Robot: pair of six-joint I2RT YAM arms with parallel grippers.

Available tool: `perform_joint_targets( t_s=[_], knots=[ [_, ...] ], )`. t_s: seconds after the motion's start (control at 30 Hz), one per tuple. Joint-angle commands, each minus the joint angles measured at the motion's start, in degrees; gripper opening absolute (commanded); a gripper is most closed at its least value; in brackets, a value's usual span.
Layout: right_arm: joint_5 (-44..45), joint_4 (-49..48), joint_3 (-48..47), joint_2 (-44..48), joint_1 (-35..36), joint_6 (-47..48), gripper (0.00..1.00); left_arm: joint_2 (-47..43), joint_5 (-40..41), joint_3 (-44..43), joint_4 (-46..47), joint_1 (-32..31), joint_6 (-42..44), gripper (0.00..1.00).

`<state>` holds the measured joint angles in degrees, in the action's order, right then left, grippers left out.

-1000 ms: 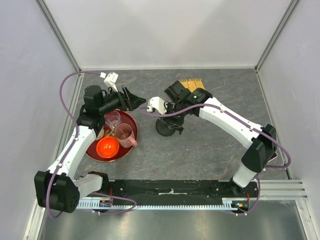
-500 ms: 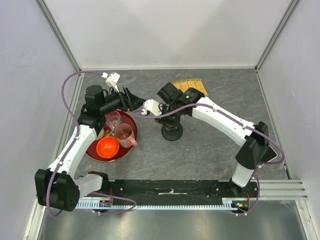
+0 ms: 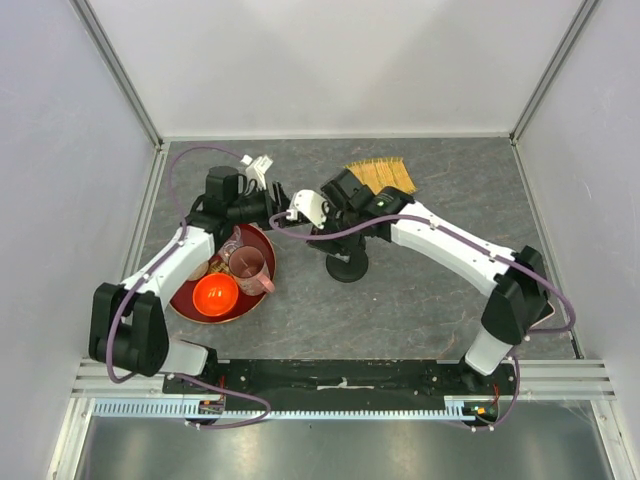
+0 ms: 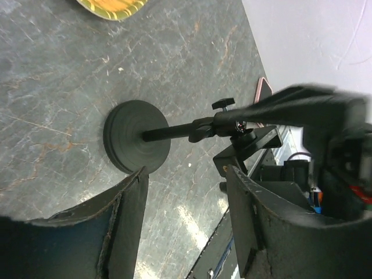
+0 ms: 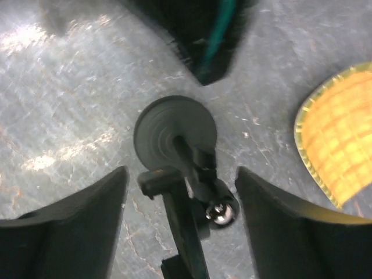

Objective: Place the phone on the phone stand

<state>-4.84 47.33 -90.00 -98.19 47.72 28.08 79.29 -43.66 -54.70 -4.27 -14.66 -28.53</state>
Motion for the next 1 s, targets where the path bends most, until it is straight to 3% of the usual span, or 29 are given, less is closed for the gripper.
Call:
perform_joint_targets(
  t_s=[0.0,0.1,0.2,0.33,0.53,0.73,0.97],
  knots=[
    [8.70,-9.97,2.71,9.49,-0.35,-8.10,0.98,2.88,0.23,-2.69,-1.17,-3.62,-0.74,0.61],
    [13.88,-13.49,6.14,14.41,-0.35,-12.59,0.98,5.78,4.96,-4.36,-5.30,-7.48,1.63,0.53],
    [21.85,-16.48,9.92,18.72,-0.35,-23.12,0.98,9.64,10.33,-6.12,-8.29,-10.74,2.25,0.43],
    [21.11,-18.41,15.97,22.86,-0.53,-34.56,0.98,15.52,11.75,-7.87,-9.17,-11.54,-0.73,0.24],
    [17.50,-24.03,25.55,28.40,-0.53,-44.06,0.98,22.13,11.93,-9.29,-9.36,-11.89,-4.77,0.15],
    [16.27,-28.69,30.93,29.81,-0.61,-48.73,0.91,26.53,9.73,-11.13,-10.31,-12.33,-8.20,0.07],
    [19.78,-27.73,29.70,27.80,-0.70,-48.47,0.72,31.37,7.36,-13.42,-9.18,-13.29,-9.00,0.02]
  ],
)
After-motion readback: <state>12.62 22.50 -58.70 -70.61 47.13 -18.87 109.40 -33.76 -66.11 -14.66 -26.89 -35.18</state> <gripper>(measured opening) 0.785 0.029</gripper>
